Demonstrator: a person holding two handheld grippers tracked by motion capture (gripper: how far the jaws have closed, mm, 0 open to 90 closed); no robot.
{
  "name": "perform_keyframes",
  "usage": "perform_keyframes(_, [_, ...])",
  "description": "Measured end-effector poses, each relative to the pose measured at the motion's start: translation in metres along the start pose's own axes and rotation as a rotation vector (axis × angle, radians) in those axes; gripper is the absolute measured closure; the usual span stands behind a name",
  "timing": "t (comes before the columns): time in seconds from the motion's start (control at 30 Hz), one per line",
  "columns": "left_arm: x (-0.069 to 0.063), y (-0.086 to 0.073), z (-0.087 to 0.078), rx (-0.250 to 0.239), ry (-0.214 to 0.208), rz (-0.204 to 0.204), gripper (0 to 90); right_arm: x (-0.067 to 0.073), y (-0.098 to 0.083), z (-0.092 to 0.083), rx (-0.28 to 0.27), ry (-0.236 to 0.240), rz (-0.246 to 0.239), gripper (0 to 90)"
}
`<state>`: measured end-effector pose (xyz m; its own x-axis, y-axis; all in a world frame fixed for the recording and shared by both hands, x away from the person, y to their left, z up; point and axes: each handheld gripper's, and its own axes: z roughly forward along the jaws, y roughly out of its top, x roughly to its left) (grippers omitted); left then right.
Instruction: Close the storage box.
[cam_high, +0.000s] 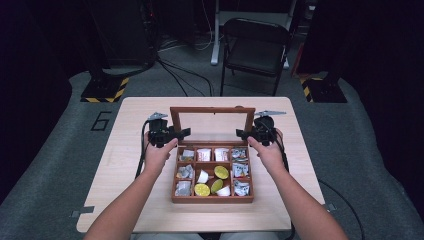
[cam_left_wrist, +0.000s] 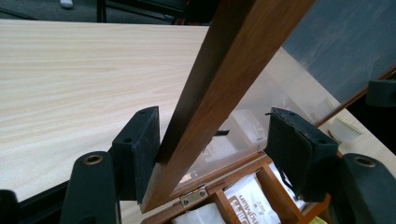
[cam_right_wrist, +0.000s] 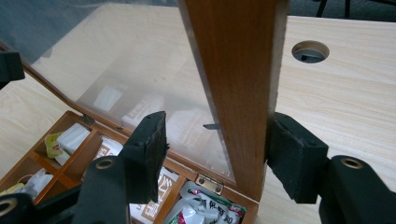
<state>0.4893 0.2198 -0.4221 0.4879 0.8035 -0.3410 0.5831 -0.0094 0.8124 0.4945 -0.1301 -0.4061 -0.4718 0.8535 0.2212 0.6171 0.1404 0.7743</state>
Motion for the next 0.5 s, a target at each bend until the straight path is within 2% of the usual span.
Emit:
perform_keyframes(0.13, [-0.002, 0.002, -0.006, -0.017, -0.003, 0.013, 35.4, 0.001, 0.000, -0.005, -0.009, 0.003, -0.006, 40.3])
perform_keyframes(0.2, [-0.003, 0.004, -0.010, -0.019, -0.014, 0.013, 35.5, 0.002, 0.001, -0.010, -0.019, 0.012, 0.008, 40.8])
perform_keyframes(0.5, [-0.012, 0.006, -0.025, -0.008, -0.023, 0.034, 35.4, 0.007, 0.004, -0.032, -0.024, 0.018, -0.019, 42.7])
